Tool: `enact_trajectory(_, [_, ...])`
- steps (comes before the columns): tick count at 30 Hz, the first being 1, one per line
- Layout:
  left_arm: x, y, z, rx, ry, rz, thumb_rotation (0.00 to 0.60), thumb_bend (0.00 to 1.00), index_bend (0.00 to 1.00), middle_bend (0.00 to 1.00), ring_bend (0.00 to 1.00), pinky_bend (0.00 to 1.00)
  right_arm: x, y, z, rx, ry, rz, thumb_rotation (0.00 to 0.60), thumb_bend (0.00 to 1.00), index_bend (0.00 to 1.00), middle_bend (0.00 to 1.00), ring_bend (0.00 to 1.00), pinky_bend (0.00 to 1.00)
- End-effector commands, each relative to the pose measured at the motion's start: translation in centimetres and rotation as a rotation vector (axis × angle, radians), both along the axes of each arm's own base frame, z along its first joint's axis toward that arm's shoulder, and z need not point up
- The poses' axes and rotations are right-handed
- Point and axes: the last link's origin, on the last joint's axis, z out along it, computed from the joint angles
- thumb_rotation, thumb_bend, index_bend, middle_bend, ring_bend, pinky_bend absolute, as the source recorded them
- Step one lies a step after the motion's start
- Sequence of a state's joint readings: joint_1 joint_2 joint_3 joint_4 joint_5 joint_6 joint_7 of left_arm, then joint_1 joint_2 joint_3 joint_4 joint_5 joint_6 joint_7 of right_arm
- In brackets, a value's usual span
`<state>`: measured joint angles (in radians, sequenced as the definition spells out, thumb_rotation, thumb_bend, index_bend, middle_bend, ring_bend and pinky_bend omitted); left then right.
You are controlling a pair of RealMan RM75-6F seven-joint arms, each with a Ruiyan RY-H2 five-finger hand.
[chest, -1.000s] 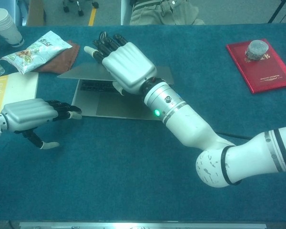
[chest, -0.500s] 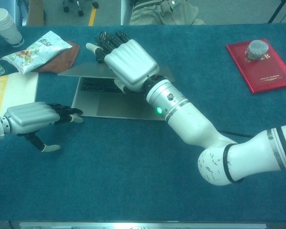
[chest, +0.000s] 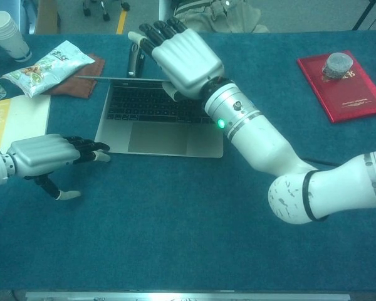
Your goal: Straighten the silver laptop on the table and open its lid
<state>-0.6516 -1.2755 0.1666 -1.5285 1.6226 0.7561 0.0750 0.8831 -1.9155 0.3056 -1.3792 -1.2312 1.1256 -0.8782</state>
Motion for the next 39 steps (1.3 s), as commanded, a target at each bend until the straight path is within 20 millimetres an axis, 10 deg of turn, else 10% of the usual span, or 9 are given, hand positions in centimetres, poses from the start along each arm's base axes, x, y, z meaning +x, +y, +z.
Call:
enact_trajectory(1, [0.0, 0.0, 0.0, 0.001, 0.003, -0.001, 0.399, 0.32, 0.04, 0.00, 0.00, 0.08, -0.2, -0.9, 0.7, -0.022, 0.000, -0.011, 0.600, 0.36, 0.00, 0.04, 0.00, 0.07])
enact_trajectory(39, [0.2, -0.1, 0.0, 0.023, 0.015, -0.004, 0.400, 0.32, 0.04, 0.00, 0.00, 0.08, -3.6, -10.4, 5.7, -0.248, 0.055, -0.169, 0.600, 0.30, 0.00, 0.04, 0.00, 0.07])
